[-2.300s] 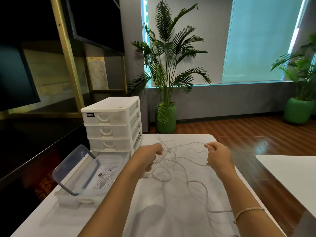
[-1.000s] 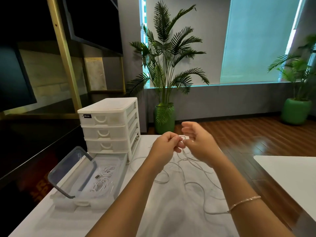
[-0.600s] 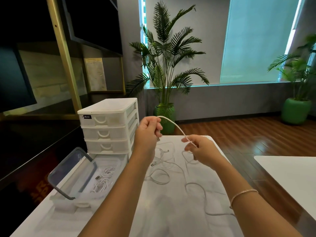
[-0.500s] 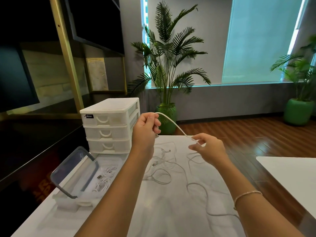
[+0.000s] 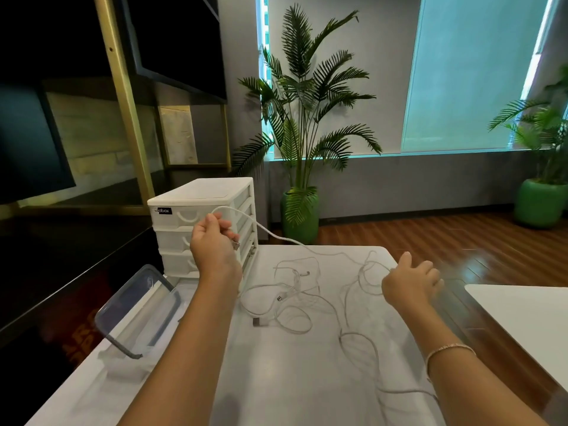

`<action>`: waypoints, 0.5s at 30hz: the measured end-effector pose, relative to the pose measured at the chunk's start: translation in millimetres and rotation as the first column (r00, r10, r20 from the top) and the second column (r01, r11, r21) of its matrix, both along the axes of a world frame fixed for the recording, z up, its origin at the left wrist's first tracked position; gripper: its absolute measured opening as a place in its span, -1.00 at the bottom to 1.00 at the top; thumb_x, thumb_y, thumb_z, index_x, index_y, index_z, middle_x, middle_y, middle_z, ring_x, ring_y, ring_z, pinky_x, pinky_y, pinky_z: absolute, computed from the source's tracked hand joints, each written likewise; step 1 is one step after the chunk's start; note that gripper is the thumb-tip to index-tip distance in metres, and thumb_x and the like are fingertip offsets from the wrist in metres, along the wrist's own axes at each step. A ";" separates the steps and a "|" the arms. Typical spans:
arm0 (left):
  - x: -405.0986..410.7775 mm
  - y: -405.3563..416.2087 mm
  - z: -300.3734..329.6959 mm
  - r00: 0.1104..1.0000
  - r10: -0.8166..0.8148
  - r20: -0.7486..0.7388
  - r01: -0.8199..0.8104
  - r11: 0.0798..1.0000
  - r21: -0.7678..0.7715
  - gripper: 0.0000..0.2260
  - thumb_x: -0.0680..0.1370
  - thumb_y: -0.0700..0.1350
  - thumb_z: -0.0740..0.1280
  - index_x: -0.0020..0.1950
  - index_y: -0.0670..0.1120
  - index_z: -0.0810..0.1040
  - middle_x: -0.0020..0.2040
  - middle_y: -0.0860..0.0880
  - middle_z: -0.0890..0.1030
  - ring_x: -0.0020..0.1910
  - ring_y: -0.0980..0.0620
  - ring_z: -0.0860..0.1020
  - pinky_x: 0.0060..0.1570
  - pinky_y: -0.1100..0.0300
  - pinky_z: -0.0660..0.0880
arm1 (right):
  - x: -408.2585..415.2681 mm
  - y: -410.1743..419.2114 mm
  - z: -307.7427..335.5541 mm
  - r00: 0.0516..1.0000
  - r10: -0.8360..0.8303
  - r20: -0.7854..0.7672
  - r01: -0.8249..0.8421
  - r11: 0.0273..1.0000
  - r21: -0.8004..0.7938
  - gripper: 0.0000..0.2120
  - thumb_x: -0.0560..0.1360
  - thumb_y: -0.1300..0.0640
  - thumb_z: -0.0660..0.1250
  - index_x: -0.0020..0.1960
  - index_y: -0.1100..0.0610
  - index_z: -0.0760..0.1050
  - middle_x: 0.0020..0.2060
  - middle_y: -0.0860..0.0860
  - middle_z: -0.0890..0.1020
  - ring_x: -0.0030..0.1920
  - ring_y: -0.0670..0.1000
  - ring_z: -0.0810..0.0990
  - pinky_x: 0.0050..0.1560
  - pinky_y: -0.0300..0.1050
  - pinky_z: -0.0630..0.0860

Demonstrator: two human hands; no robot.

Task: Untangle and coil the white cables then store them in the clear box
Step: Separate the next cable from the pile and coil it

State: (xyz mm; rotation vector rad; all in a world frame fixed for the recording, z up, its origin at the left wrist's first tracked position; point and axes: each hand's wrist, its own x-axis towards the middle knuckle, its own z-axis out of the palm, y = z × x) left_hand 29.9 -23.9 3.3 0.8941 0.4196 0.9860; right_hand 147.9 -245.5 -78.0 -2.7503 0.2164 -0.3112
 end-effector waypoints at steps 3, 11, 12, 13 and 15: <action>3.0 -0.5 -6.2 0.999 -0.038 -0.022 0.037 0.999 -0.027 -0.76 0.65 -0.12 0.10 -0.17 -0.05 0.46 -0.37 0.03 0.42 -0.46 0.13 0.31 -0.38 0.28 0.34 | -3.4 3.9 3.7 0.993 0.046 -0.112 -0.048 0.999 -0.015 -0.32 0.51 -0.07 0.26 0.47 0.14 0.01 0.40 0.27 0.23 0.39 0.24 0.25 0.39 0.16 0.24; 13.0 -38.8 -30.7 0.903 -0.368 -0.223 0.368 0.929 -0.044 -0.83 0.64 -0.15 0.12 -0.01 -0.15 0.48 -0.30 -0.07 0.56 -0.41 0.07 0.42 -0.27 0.19 0.48 | -26.1 46.0 35.6 0.853 0.518 -0.068 -0.511 0.854 0.098 0.10 0.31 0.11 0.53 0.51 0.06 -0.24 0.49 0.15 0.12 0.46 0.21 0.15 0.42 0.14 0.24; 13.4 -43.1 -32.6 0.886 -0.395 -0.242 0.400 0.916 -0.032 -0.83 0.64 -0.16 0.12 -0.01 -0.16 0.49 -0.30 -0.08 0.57 -0.40 0.07 0.43 -0.26 0.19 0.48 | -30.7 50.7 40.1 0.817 0.575 -0.044 -0.569 0.816 0.102 0.07 0.32 0.15 0.50 0.52 0.05 -0.23 0.49 0.13 0.14 0.46 0.18 0.16 0.41 0.10 0.27; 13.7 -47.1 -33.8 0.868 -0.419 -0.266 0.431 0.902 -0.013 -0.83 0.64 -0.16 0.12 -0.01 -0.16 0.49 -0.29 -0.09 0.57 -0.39 0.06 0.45 -0.24 0.19 0.49 | -35.1 54.7 44.0 0.775 0.632 -0.024 -0.624 0.770 0.131 0.04 0.34 0.18 0.48 0.52 0.05 -0.21 0.48 0.10 0.16 0.45 0.16 0.18 0.39 0.05 0.29; 13.1 -53.9 -34.9 0.832 -0.445 -0.330 0.487 0.872 0.054 -0.81 0.64 -0.15 0.12 0.01 -0.15 0.50 -0.26 -0.08 0.59 -0.35 0.05 0.48 -0.18 0.17 0.52 | -44.6 59.9 53.2 0.688 0.725 0.039 -0.696 0.644 0.316 -0.07 0.38 0.24 0.41 0.52 0.02 -0.13 0.46 0.08 0.24 0.41 0.09 0.27 0.30 -0.04 0.35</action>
